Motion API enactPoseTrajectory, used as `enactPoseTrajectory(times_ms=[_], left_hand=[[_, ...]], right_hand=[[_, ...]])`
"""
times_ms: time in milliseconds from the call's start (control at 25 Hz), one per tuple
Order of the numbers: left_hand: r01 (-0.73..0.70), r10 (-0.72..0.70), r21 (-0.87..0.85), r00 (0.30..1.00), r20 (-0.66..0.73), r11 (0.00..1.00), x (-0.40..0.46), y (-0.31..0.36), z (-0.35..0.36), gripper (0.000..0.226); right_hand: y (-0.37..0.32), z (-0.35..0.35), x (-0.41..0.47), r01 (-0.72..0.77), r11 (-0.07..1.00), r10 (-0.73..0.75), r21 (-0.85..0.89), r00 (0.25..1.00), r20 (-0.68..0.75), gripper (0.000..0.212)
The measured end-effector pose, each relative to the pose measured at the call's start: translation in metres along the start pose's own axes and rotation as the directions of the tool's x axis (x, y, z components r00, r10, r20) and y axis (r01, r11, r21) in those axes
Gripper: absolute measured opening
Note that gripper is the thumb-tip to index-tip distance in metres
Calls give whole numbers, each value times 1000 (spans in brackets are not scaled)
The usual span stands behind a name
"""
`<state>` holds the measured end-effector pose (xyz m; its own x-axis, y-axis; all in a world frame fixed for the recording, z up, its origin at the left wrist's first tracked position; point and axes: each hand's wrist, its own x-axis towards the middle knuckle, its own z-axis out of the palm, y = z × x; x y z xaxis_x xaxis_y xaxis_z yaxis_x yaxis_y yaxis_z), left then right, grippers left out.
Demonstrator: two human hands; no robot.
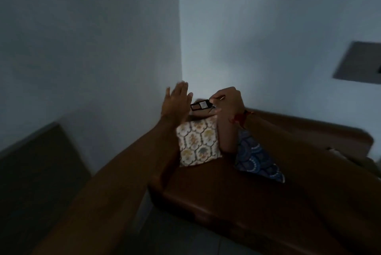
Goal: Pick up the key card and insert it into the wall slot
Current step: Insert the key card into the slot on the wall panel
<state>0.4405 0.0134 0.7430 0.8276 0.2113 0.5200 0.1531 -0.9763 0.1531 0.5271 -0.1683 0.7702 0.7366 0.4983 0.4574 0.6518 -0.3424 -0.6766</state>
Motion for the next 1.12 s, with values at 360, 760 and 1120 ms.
enactPoseTrajectory(times_ms=[360,760,1120], left_hand=[[-330,325,-5,933,-155,944,109,263,-13,49],[-501,482,-76,857,-183,862,179,494,15,51],[-592,589,7,800,-118,806,241,642,76,61]], right_hand=[[67,-289,-17,-101,989,81,-106,980,-181,18],[156,-518,-70,-245,926,108,-286,900,-421,18],[251,-636,-71,-273,927,77,-256,808,-584,17]])
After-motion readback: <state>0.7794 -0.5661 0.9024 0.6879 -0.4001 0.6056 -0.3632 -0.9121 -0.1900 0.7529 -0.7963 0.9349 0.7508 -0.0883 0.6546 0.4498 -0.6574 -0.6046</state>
